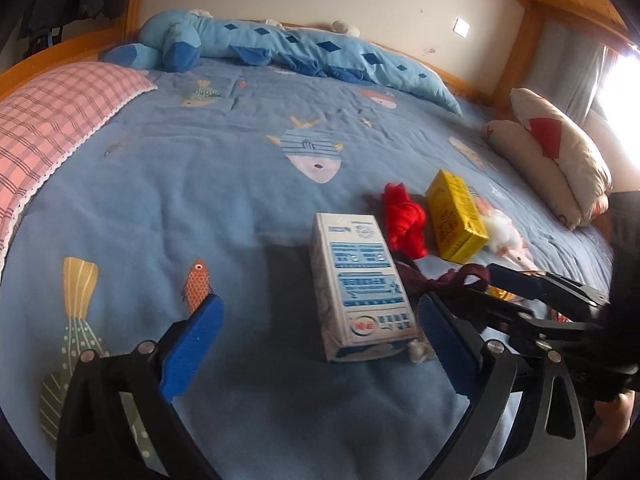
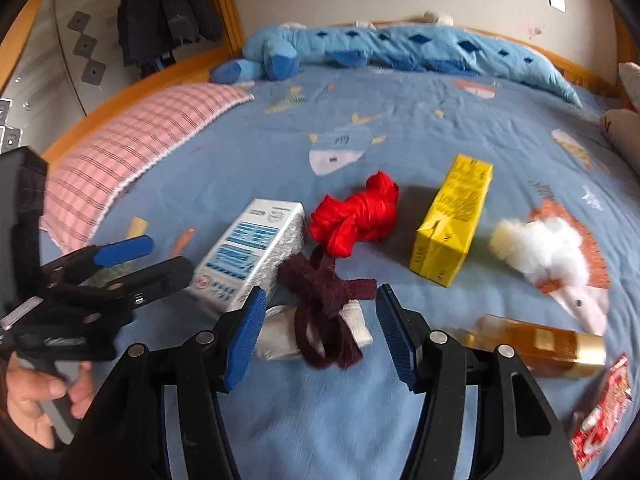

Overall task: Collect trash
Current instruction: 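Grasp the maroon cloth with the right tool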

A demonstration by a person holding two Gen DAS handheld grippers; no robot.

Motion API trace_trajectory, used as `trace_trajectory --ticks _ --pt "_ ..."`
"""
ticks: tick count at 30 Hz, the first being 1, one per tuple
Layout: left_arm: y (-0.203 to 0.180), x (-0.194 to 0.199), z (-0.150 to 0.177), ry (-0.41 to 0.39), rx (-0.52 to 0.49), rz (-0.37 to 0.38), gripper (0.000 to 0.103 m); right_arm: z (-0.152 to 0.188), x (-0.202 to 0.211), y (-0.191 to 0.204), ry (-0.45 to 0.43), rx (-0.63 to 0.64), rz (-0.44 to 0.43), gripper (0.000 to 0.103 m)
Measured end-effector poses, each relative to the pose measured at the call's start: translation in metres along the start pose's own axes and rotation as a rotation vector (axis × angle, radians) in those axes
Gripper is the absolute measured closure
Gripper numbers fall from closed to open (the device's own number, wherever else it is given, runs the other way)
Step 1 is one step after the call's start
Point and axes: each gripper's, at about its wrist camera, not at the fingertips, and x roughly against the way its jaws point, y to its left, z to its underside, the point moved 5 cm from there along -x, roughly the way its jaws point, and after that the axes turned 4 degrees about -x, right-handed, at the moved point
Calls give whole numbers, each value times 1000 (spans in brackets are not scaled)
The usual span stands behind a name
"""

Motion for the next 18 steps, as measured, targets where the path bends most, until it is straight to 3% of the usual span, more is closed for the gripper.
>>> trace_trajectory --ticks 5,7,9,11,18 --pt "3 -10 -1 13 -1 4 6 1 -27 -4 48 -3 1 50" --pt "3 -13 -2 15 -5 5 6 3 -32 -4 68 -6 -4 62" --pt "2 -14 -2 15 -8 7 6 4 -33 -6 72 -12 -6 67" --pt "0 -15 -3 17 -13 6 6 4 -30 -7 63 -16 -12 75" --pt "-16 -17 -4 21 -35 23 6 1 5 -15 -31 -8 16 77"
